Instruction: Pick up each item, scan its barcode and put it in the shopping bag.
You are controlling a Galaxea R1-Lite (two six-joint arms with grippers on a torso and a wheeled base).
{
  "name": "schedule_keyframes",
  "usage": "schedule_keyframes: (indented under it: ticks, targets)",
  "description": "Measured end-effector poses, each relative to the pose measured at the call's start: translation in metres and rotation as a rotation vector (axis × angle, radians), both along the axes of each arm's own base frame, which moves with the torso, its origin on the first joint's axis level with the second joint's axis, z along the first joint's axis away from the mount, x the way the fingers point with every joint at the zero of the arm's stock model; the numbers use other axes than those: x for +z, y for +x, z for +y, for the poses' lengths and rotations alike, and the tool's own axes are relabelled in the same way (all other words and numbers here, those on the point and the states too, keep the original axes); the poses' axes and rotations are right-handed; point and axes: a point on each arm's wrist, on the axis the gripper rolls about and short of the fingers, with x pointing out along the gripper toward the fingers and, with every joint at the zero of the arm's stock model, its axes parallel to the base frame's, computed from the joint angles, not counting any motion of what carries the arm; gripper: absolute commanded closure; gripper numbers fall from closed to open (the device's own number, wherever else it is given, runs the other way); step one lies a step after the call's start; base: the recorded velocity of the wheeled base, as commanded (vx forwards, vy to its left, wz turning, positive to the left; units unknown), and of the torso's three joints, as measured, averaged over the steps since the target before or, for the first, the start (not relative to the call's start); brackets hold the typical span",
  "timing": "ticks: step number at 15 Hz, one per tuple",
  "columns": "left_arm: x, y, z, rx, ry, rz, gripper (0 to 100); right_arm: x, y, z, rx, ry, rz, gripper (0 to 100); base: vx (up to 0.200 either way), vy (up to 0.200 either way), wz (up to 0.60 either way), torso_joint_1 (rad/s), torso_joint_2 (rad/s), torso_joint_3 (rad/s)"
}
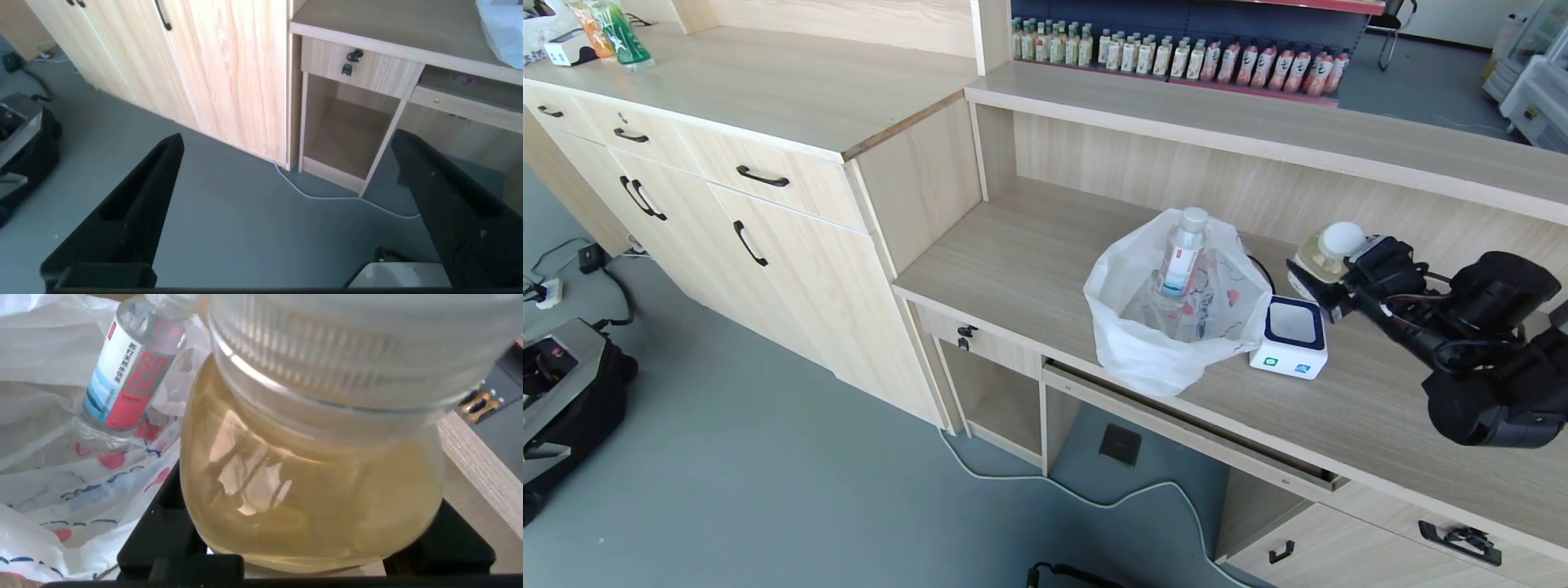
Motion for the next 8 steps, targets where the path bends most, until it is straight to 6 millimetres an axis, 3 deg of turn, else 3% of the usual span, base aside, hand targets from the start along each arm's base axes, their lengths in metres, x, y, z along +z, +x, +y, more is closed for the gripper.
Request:
schedule_keyframes:
  ticks: [4, 8]
  targets:
    - [0.0, 0.0, 0.0, 0.0, 0.0, 0.0, 0, 0.057, -0.065, -0.012, -0.189, 0.364, 0.123, 100, 0.0, 0.0, 0.0, 0.0, 0.0, 0.0]
    - [0.0, 0.0, 0.0, 0.0, 0.0, 0.0, 0, 0.078, -0.145, -0.021, -0.438, 0.841, 0.363, 100, 0.0, 0.0, 0.0, 0.0, 0.0, 0.0]
